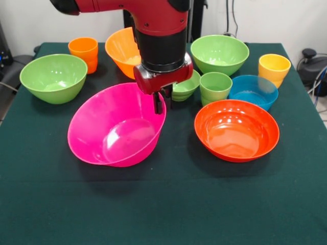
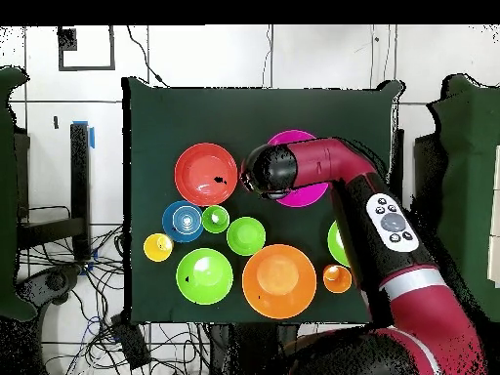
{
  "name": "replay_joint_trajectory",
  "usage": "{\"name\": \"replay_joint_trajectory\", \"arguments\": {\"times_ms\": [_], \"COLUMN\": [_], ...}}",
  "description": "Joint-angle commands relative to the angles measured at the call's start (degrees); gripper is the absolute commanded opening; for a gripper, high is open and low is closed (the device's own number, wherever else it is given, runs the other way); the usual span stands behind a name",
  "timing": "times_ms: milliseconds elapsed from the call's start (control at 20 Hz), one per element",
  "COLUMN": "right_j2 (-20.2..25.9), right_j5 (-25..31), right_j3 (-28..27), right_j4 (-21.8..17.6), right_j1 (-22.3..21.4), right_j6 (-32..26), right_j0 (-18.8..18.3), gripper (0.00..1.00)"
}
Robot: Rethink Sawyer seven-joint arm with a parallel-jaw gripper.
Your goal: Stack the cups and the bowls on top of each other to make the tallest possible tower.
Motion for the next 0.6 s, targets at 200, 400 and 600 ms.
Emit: {"name": "replay_joint_trajectory", "arguments": {"times_ms": [200, 400, 600], "right_j2": [3.0, 2.8, 2.5], "right_j5": [5.4, 5.4, 4.7], "right_j3": [2.6, 4.2, 5.6], "right_j4": [0.6, 1.0, 1.5], "right_j1": [-1.8, -3.2, -4.3], "right_j6": [-11.4, -10.1, -8.8], "right_j0": [-0.6, -0.4, -0.2], "gripper": [0.00, 0.00, 0.00]}}
